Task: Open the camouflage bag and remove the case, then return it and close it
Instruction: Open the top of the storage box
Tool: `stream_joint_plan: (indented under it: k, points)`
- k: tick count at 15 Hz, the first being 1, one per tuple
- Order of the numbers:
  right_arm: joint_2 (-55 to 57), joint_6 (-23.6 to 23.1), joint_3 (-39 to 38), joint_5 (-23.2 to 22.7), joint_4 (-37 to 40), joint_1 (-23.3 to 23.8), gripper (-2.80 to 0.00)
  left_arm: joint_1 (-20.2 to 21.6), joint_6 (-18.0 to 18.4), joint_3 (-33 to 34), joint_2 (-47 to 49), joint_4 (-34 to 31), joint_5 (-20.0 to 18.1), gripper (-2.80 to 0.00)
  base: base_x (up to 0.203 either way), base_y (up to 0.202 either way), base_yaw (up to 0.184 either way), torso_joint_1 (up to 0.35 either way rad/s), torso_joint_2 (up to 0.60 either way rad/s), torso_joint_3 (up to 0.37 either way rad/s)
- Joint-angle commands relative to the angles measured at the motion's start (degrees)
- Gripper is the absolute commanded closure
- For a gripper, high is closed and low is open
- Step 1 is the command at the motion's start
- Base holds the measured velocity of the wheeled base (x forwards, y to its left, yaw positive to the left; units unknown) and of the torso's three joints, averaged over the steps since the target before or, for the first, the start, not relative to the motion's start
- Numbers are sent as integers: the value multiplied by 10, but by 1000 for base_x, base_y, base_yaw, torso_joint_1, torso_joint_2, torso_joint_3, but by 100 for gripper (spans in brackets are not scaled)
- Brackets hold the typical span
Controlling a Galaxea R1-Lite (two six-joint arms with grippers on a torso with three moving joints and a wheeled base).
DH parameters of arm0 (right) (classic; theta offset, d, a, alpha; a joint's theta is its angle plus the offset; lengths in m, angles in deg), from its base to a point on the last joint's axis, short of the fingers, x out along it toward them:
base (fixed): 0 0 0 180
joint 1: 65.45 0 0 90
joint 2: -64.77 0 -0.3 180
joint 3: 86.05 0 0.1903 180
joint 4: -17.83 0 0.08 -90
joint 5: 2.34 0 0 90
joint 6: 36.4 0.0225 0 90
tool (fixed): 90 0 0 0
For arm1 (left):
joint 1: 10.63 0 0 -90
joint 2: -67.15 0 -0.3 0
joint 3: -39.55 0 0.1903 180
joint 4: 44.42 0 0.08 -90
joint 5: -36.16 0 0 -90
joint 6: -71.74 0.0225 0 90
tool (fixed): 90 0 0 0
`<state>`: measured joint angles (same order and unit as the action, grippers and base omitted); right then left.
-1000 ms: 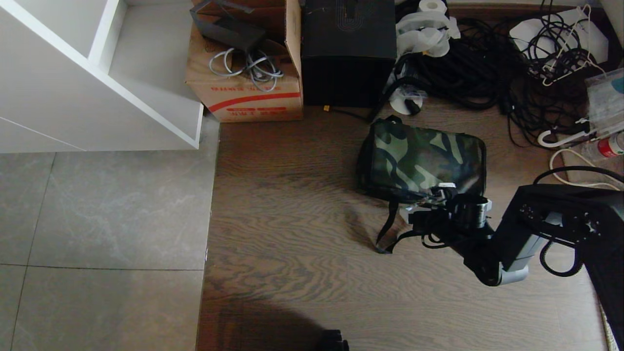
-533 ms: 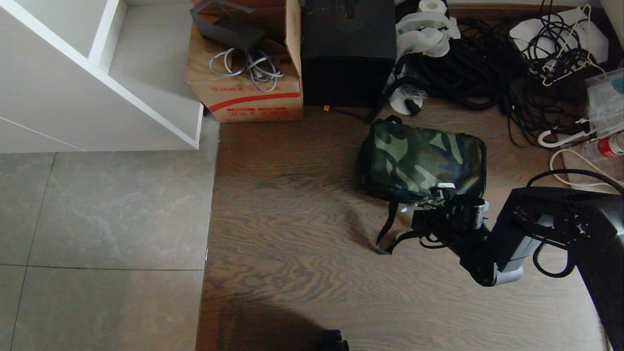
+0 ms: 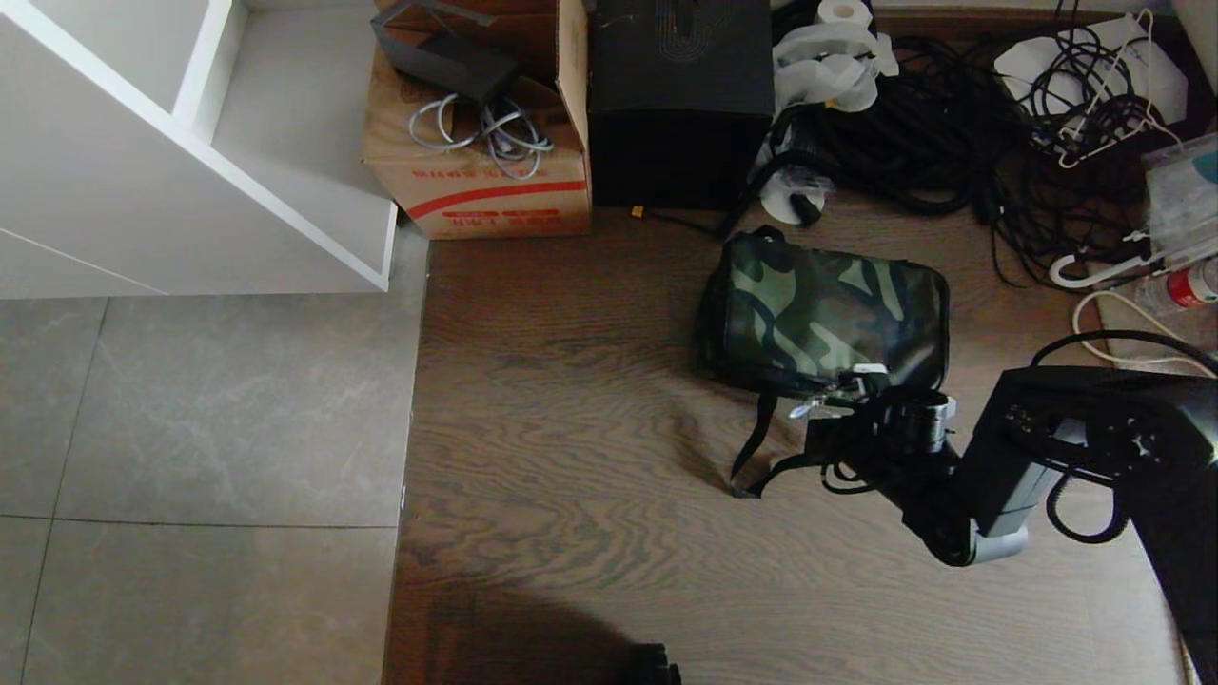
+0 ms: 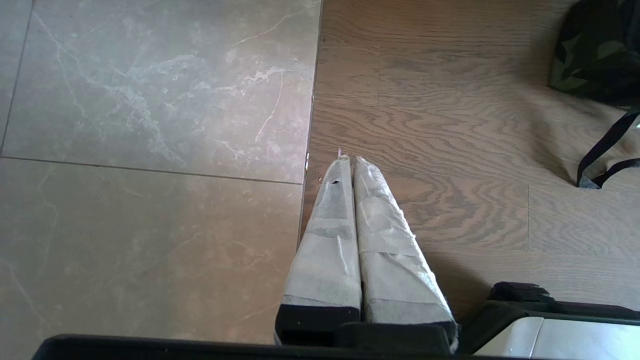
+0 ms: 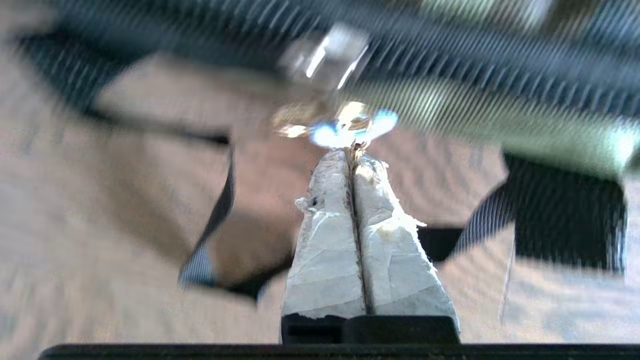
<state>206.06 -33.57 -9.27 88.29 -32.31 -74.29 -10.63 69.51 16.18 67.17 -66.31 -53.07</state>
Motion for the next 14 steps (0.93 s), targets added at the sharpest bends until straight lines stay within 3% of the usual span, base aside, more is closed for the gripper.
stream_joint_plan:
  k: [1,9,12,14]
  points:
    - [-41,-13,-30,-20,22,4,0,0,-1,5,0,0,0,0,0,0,0,0,0,0]
    - [-128,-25,-60,-51,120,12,0,0,-1,5,0,0,0,0,0,0,0,0,0,0]
    - [-162,-22,-95,-96,141,13,0,0,-1,5,1,0,0,0,0,0,0,0,0,0]
    - [-164,-28,-96,-100,143,15,0,0,-1,5,0,0,0,0,0,0,0,0,0,0]
